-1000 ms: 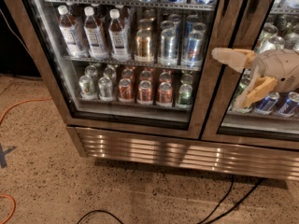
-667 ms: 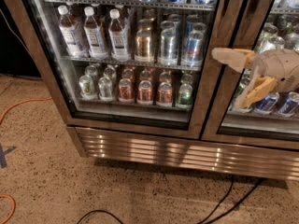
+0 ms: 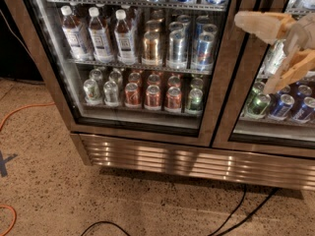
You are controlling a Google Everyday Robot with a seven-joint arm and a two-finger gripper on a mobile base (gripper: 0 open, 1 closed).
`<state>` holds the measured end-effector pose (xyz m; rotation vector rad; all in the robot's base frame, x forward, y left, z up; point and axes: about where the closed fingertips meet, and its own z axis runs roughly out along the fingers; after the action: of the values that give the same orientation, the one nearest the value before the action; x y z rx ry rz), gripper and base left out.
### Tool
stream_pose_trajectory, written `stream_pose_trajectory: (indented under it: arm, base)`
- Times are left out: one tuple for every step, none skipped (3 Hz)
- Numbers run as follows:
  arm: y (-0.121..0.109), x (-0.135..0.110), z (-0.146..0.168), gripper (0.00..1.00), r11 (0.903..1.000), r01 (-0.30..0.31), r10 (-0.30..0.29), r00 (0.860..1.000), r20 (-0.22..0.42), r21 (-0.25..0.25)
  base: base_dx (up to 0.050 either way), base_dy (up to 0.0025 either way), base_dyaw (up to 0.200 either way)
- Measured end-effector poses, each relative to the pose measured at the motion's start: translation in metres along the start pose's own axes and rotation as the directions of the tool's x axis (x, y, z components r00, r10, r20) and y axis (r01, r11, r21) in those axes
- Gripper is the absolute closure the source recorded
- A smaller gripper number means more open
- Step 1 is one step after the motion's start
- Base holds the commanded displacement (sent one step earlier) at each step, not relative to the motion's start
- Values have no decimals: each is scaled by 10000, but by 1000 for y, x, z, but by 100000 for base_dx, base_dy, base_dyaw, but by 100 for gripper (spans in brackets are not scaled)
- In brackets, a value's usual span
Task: Open left fridge door
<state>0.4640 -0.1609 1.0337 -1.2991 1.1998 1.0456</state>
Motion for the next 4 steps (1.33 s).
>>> stream_pose_trajectory:
  arm:
    - [5, -27, 1, 0, 9991, 416, -416, 9991, -19, 61]
    - [4, -27, 1, 0, 9991, 412, -412, 9992, -9, 62]
    - [-6, 3, -3, 0, 9989, -351, 341, 9989, 319, 322]
    - [-6, 3, -3, 0, 9989, -351, 341, 9989, 319, 323]
  base:
    - [0, 0, 0]
    - [0, 0, 0]
    - [0, 0, 0]
    - [0, 0, 0]
